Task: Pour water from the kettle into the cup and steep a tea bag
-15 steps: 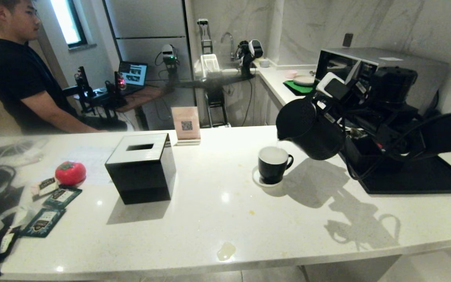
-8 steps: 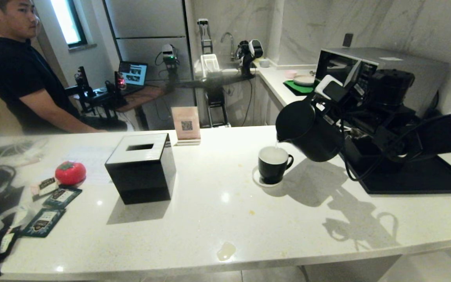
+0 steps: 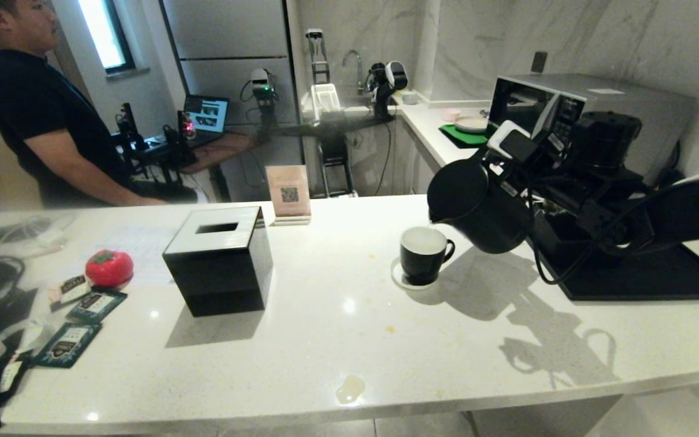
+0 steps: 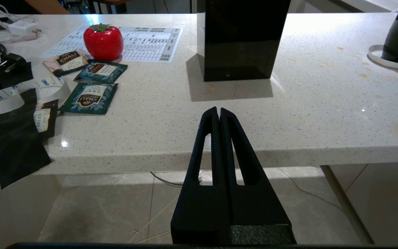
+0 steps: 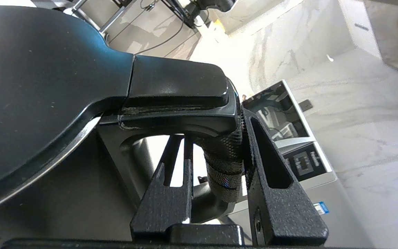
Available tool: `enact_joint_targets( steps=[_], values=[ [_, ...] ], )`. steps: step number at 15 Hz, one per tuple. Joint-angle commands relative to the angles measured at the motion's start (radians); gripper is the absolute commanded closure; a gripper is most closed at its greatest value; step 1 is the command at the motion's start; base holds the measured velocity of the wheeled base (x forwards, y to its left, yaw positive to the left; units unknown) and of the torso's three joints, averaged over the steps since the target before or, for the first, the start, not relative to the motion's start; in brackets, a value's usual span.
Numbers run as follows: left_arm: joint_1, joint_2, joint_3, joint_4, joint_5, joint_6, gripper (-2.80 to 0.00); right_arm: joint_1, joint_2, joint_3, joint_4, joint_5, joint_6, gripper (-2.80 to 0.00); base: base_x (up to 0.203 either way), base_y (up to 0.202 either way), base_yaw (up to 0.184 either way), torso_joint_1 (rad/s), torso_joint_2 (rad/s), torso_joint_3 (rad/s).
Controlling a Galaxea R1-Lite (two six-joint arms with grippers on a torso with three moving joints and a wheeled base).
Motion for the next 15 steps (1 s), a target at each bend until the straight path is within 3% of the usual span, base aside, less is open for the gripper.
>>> enact_joint_targets(
  steps=[1,15],
  values=[
    [0.0,0.002,0.0,0.0,0.0,0.001,0.0,0.001,0.0,0.0,-0.005,0.0,-0.011,0.0,0.0,0.0,0.0,0.0,0.0,0.0],
    [0.0,0.002,0.0,0.0,0.0,-0.001,0.0,0.001,0.0,0.002,-0.015,0.002,-0.041,0.0,0.0,0.0,0.0,0.0,0.0,0.0]
  ],
)
